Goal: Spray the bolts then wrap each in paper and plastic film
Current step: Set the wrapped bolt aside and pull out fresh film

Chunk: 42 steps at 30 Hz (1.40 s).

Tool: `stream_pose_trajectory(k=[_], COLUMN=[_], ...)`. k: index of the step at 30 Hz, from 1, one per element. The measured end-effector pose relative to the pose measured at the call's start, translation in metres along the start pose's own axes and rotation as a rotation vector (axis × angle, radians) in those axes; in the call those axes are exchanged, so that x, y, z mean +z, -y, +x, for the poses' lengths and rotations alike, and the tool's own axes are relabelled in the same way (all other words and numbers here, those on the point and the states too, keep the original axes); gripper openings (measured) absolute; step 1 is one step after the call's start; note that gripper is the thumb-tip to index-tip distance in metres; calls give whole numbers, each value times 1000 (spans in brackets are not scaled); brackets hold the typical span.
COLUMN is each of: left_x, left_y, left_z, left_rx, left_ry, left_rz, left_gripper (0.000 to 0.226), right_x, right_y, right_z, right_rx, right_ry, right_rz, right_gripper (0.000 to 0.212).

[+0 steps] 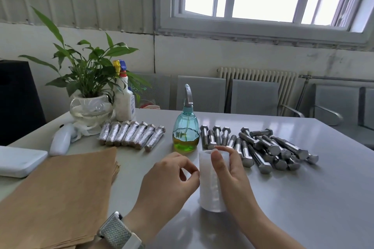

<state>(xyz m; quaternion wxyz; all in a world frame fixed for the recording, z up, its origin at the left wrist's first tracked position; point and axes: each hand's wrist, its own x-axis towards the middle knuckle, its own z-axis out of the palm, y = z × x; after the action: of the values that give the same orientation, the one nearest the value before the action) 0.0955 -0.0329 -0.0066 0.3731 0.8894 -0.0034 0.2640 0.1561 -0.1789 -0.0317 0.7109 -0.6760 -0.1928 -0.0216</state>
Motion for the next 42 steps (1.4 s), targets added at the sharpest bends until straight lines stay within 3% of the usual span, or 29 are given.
stream_pose_trajectory(k=[3, 6, 8, 16, 23, 28, 35, 42], left_x=[3, 7, 9, 14, 12, 12, 14, 15], left_y=[1, 3, 3, 2, 5, 7, 0, 7], left_z=[-2, -4, -5, -6, -3, -3, -7, -3], left_rx=[9, 23, 42, 44, 6, -1, 33, -128], left_ry=[-12, 63, 87, -65, -90, 34, -92, -33], left_rz=[0, 21, 34, 14, -105, -120, -113, -301], left_gripper=[14, 43, 48, 26, 6, 25, 2, 9], right_x=[-1, -2, -2, -1, -4, -6, -7, -6], right_y=[0, -1, -1, -1, 2, 4, 7, 10], right_z=[2, 4, 5, 4, 4, 5, 5, 6], right_rx=[43, 97, 125, 117, 143, 196, 224, 229], right_ry=[-10, -29, -48, -94, -102, -92, -147, -158], right_rz=[59, 132, 165, 186, 251, 307, 347, 386], right_gripper=[48, 70, 73, 75, 72, 73, 74, 71])
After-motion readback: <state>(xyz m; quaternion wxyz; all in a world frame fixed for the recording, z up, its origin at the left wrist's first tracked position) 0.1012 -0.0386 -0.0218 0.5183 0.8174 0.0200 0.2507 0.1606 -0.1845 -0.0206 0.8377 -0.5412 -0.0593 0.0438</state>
